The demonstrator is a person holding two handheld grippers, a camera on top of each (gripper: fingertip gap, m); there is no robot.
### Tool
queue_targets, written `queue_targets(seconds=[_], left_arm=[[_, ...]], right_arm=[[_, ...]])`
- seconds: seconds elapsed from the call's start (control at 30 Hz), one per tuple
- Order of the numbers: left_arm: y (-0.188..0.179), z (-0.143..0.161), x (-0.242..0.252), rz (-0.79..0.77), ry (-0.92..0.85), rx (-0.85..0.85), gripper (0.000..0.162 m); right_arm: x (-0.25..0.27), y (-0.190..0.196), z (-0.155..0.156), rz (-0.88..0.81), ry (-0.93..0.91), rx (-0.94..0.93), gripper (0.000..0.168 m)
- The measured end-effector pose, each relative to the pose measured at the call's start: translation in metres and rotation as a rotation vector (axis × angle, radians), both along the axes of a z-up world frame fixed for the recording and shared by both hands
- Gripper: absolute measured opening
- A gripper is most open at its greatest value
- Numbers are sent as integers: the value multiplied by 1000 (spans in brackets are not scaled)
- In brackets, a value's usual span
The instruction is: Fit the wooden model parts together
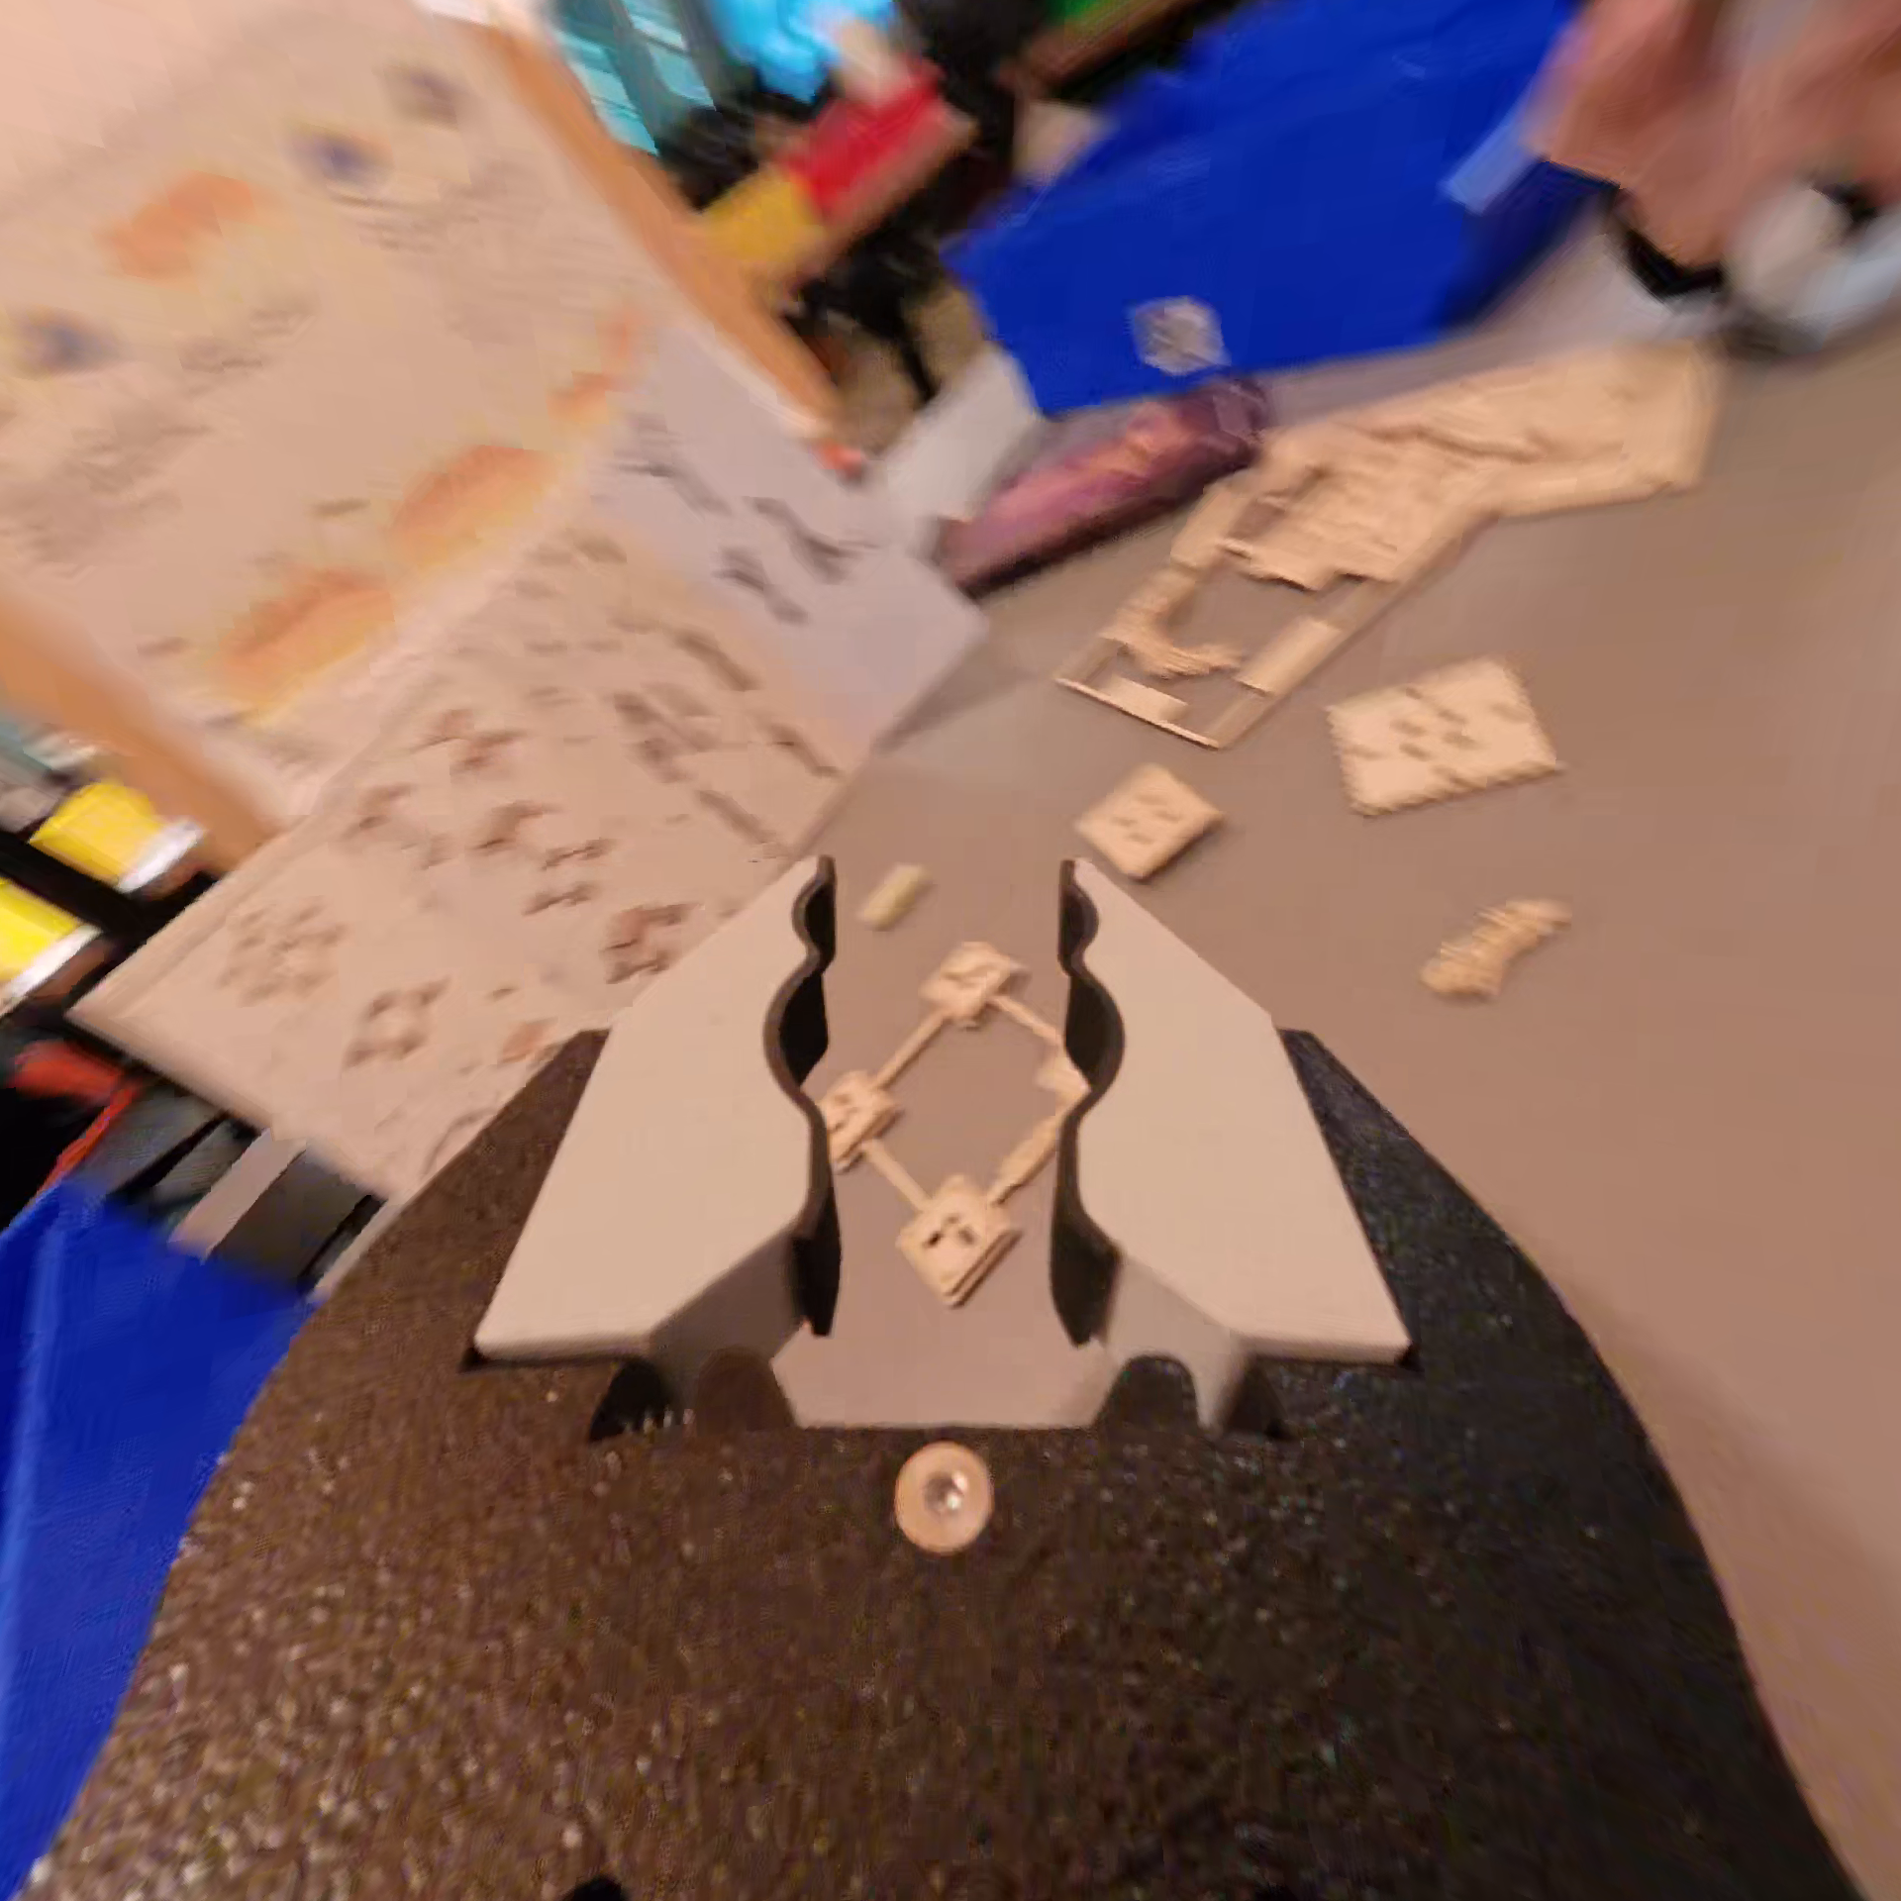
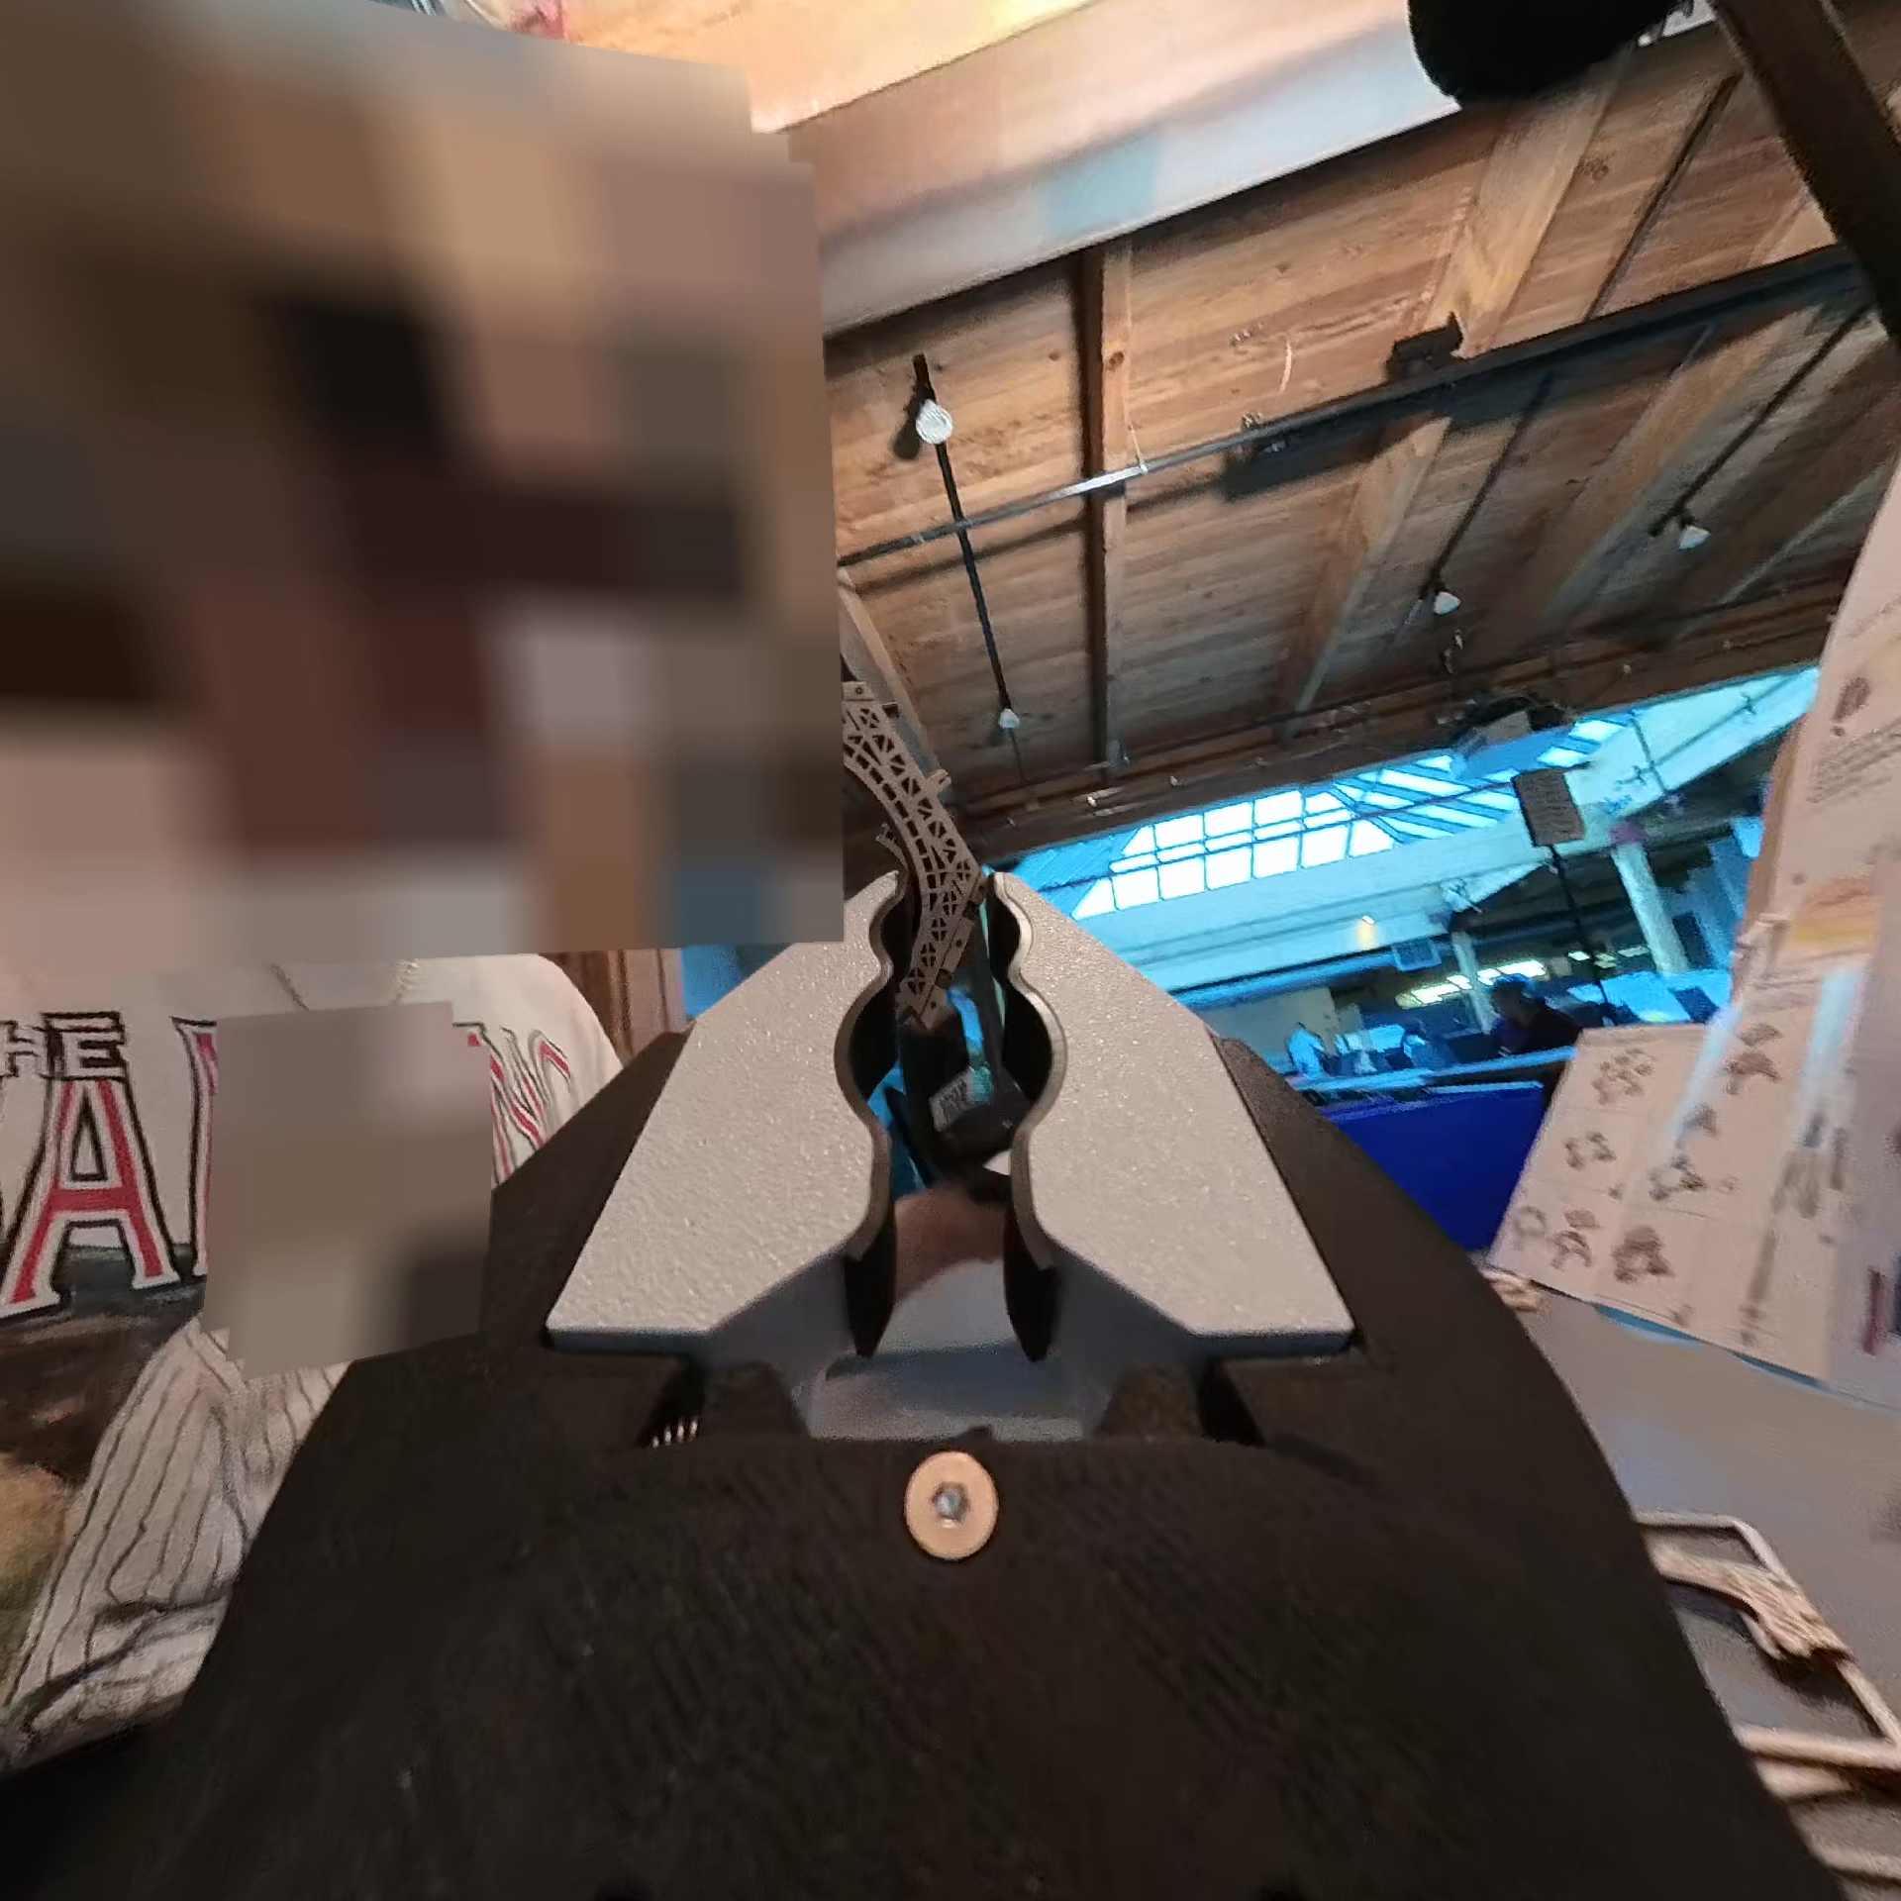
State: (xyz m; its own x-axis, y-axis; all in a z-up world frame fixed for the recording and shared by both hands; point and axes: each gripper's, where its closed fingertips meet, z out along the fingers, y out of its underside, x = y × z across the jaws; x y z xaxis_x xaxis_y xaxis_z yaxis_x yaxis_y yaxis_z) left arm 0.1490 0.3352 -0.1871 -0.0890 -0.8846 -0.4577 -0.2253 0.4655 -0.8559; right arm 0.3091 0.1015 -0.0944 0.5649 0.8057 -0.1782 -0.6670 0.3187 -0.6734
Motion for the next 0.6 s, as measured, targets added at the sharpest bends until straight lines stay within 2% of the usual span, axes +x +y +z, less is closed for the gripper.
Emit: queue_targets(seconds=[0.07, 0.17, 0.33, 0.5, 0.6], left_arm=[[-29, -18, 13, -135, 165, 66, 49], [-47, -34, 34, -265, 332, 111, 52], [-55, -60, 59, -447, 579, 22, 52], [-46, -81, 70, -511, 737, 25, 50], [-49, -88, 68, -540, 792, -19, 38]], right_arm=[[4, 0, -5, -41, -45, -32, 10], [12, 1, -13, -90, -93, -80, 10], [13, 1, -22, -99, -140, -96, 10], [13, 5, -26, -77, -137, -111, 11], [11, 9, -28, -68, -151, -127, 11]])
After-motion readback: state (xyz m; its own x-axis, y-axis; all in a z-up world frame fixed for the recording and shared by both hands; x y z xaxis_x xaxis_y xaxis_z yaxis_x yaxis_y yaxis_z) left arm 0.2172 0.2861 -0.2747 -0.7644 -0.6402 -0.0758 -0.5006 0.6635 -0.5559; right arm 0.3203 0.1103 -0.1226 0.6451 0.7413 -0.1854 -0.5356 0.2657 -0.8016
